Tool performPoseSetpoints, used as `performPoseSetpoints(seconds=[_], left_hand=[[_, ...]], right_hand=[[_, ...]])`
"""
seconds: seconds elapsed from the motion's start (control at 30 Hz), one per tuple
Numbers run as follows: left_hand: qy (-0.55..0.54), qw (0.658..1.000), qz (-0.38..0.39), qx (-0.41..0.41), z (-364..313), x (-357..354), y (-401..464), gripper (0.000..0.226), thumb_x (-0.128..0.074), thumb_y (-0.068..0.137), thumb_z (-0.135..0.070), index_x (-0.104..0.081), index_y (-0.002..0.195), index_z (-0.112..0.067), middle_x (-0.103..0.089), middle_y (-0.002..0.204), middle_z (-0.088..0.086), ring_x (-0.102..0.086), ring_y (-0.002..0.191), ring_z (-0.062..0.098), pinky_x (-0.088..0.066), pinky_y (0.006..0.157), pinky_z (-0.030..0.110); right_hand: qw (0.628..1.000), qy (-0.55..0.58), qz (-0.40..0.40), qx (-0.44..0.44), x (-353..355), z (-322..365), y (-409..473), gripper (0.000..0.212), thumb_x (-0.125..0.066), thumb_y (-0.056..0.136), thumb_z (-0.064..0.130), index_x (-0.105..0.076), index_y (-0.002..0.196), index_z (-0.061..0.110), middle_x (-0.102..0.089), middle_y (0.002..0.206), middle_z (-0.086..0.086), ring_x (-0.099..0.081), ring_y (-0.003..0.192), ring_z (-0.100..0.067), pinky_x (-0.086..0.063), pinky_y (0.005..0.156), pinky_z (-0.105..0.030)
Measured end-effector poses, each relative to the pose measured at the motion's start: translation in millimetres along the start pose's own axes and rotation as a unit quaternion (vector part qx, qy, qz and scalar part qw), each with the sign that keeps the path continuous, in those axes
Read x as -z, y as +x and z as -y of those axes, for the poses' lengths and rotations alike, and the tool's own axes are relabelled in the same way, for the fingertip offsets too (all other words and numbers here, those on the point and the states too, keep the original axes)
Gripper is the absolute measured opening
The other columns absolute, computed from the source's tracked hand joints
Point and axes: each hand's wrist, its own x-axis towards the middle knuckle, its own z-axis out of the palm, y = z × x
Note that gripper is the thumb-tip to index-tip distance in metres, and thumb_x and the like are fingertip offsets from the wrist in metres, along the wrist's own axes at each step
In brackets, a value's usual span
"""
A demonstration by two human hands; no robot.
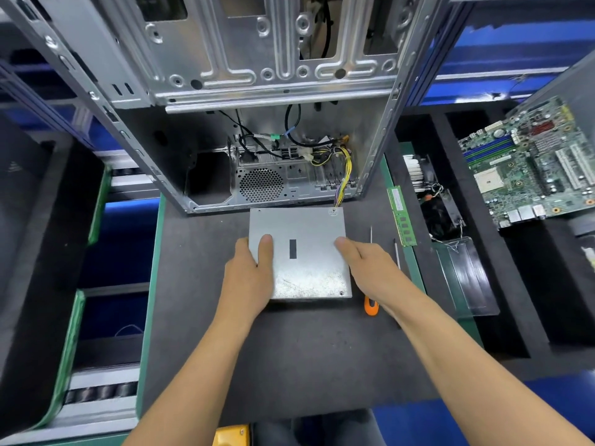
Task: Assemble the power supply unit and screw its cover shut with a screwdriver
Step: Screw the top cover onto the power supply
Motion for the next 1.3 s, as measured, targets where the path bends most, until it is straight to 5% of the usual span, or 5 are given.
performPoseSetpoints(seconds=[0.33,0.47,0.6,1.0,1.3], left_hand=[[-0.111,0.994,-0.013,-0.018,21,60,12,0.025,-0.040,0.105,-0.036,-0.062,0.098,-0.027,-0.069,0.102,-0.006,-0.064,0.095,0.012,-0.052,0.082,0.030],[0.017,0.997,-0.054,-0.054,70,101,4,0.022,-0.063,0.096,-0.019,-0.067,0.084,-0.038,-0.069,0.081,-0.014,-0.062,0.077,0.002,-0.046,0.069,0.015],[0.109,0.989,-0.005,-0.095,97,93,-7,0.019,-0.075,0.088,-0.014,-0.071,0.084,-0.032,-0.065,0.084,-0.011,-0.059,0.073,0.004,-0.045,0.072,0.009],[0.175,0.949,-0.027,-0.260,118,63,-20,0.006,-0.077,0.086,-0.010,-0.078,0.093,-0.010,-0.064,0.091,0.002,-0.057,0.090,0.022,-0.051,0.077,0.037],[-0.015,0.986,-0.068,-0.152,102,67,-33,0.028,-0.075,0.085,-0.004,-0.069,0.081,-0.031,-0.069,0.079,-0.018,-0.064,0.076,0.002,-0.047,0.069,0.008]], right_hand=[[0.993,0.012,-0.114,0.031,-4,-8,-2,0.052,-0.046,0.099,0.051,-0.053,0.139,0.018,-0.061,0.115,0.003,-0.054,0.100,-0.016,-0.043,0.089,-0.032],[0.898,-0.089,-0.318,0.291,-33,6,-32,0.024,-0.062,0.096,0.028,-0.063,0.114,0.011,-0.054,0.108,-0.007,-0.048,0.100,-0.023,-0.037,0.089,-0.028],[0.828,-0.221,-0.212,0.471,-106,2,-67,0.020,-0.055,0.100,0.020,-0.066,0.087,0.009,-0.055,0.081,0.000,-0.053,0.071,-0.021,-0.046,0.066,-0.027],[0.898,-0.273,-0.209,0.275,-195,-9,-52,0.013,-0.083,0.080,0.018,-0.070,0.078,0.015,-0.058,0.075,-0.002,-0.056,0.056,-0.018,-0.046,0.042,-0.028],[0.897,-0.267,-0.235,0.261,-196,4,-57,0.019,-0.084,0.073,0.010,-0.066,0.069,0.011,-0.060,0.066,-0.005,-0.058,0.054,-0.018,-0.048,0.044,-0.030]])
